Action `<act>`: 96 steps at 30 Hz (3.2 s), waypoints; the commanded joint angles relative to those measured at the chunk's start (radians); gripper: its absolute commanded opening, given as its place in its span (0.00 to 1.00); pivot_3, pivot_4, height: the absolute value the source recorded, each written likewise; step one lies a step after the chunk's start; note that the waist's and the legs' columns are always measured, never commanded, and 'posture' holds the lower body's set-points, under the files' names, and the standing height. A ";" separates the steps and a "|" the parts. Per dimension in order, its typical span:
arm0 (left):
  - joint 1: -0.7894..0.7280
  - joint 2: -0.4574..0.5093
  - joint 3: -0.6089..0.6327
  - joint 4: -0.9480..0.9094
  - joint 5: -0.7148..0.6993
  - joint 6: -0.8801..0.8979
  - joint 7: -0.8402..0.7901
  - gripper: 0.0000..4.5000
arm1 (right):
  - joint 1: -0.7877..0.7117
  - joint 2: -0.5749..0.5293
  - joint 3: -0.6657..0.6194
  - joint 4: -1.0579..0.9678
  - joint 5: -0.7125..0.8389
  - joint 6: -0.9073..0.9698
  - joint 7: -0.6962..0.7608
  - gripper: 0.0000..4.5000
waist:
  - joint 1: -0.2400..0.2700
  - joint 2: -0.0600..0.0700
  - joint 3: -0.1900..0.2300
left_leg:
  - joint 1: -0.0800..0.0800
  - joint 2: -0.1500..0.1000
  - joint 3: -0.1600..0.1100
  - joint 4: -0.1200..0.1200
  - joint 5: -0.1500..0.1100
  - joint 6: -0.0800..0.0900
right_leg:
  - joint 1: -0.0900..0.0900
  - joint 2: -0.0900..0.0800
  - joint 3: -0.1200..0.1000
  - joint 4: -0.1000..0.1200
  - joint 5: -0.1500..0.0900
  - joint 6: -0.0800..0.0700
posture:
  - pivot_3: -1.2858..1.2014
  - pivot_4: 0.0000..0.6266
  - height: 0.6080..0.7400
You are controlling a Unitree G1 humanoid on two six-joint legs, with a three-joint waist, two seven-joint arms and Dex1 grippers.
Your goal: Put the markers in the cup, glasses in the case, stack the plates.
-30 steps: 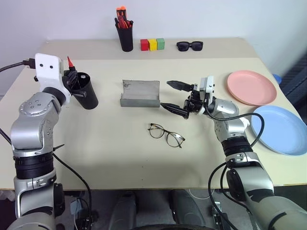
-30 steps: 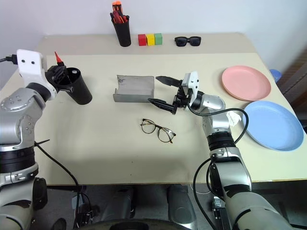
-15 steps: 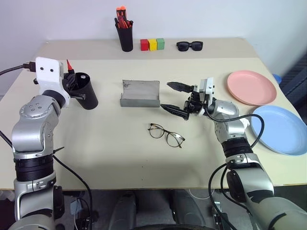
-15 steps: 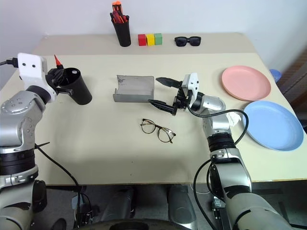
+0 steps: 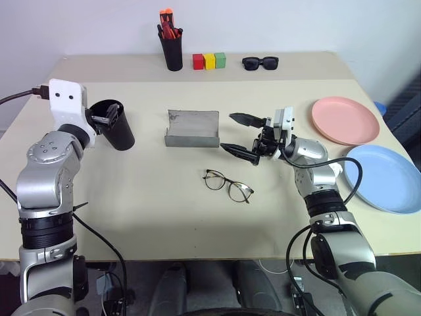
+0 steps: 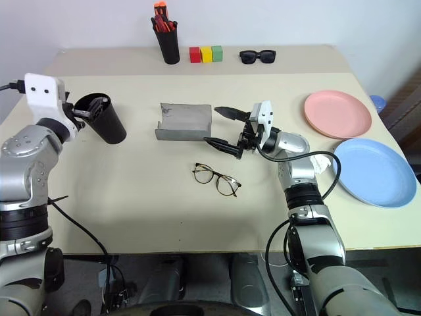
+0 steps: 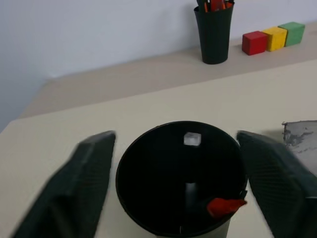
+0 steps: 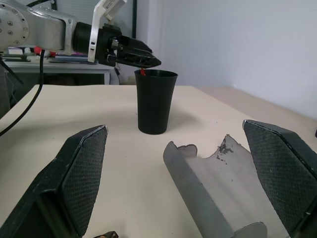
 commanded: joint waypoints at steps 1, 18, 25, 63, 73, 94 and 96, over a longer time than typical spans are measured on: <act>-0.042 -0.012 0.043 -0.067 -0.048 -0.033 -0.017 0.84 | 0.003 -0.012 -0.019 -0.044 0.008 -0.012 -0.008 1.00 | 0.000 0.000 0.000 | 0.000 0.000 0.000 0.000 0.000 0.000 | 0.000 0.000 0.000 0.000 0.000 0.000 | 0.52 0.24 1.00; -0.265 0.063 -0.135 0.024 -0.305 0.164 -0.307 0.84 | 0.216 -0.098 -0.031 -0.330 -0.058 0.103 -0.266 1.00 | -0.004 0.001 0.000 | 0.000 0.000 0.000 0.000 0.000 0.000 | 0.000 0.001 0.000 0.000 0.000 0.000 | 0.52 0.24 1.00; -0.437 0.188 -0.476 0.386 -0.036 -0.121 -0.659 0.84 | 0.315 -0.161 -0.021 -0.490 -0.110 0.245 -0.400 1.00 | 0.011 0.000 0.001 | -0.001 0.000 0.000 0.000 0.000 0.000 | 0.000 0.001 0.000 -0.001 0.000 0.000 | 0.52 0.24 1.00; -0.873 -0.169 -0.673 1.370 0.537 -0.774 -1.069 0.03 | 0.434 -0.200 -0.021 -0.684 -0.087 0.374 -0.486 1.00 | 0.023 -0.004 0.005 | -0.003 0.000 0.001 0.000 0.000 0.000 | -0.001 0.001 0.000 -0.003 -0.001 0.001 | 0.52 0.24 1.00; -0.623 -0.036 -0.626 0.751 0.402 -0.472 -1.372 0.03 | 0.473 -0.225 -0.060 -0.692 -0.088 0.362 -0.495 1.00 | 0.014 -0.004 0.005 | -0.003 0.000 0.000 0.000 0.000 0.000 | -0.001 0.001 0.000 -0.001 -0.001 0.001 | 0.52 0.24 1.00; -0.347 0.163 -0.653 0.138 0.242 -0.061 -1.272 0.03 | 0.495 -0.223 -0.055 -0.696 -0.089 0.353 -0.510 1.00 | 0.008 -0.004 0.005 | -0.001 0.001 0.000 0.000 0.000 0.000 | 0.000 0.002 0.000 0.000 -0.001 0.000 | 0.52 0.24 1.00; -0.354 0.161 -0.663 0.164 0.254 -0.073 -1.247 0.03 | 0.496 -0.225 -0.054 -0.717 -0.085 0.371 -0.515 1.00 | 0.009 -0.004 0.005 | -0.001 0.001 0.000 0.000 0.000 0.000 | 0.000 0.002 0.000 0.000 -0.001 0.000 | 0.52 0.24 1.00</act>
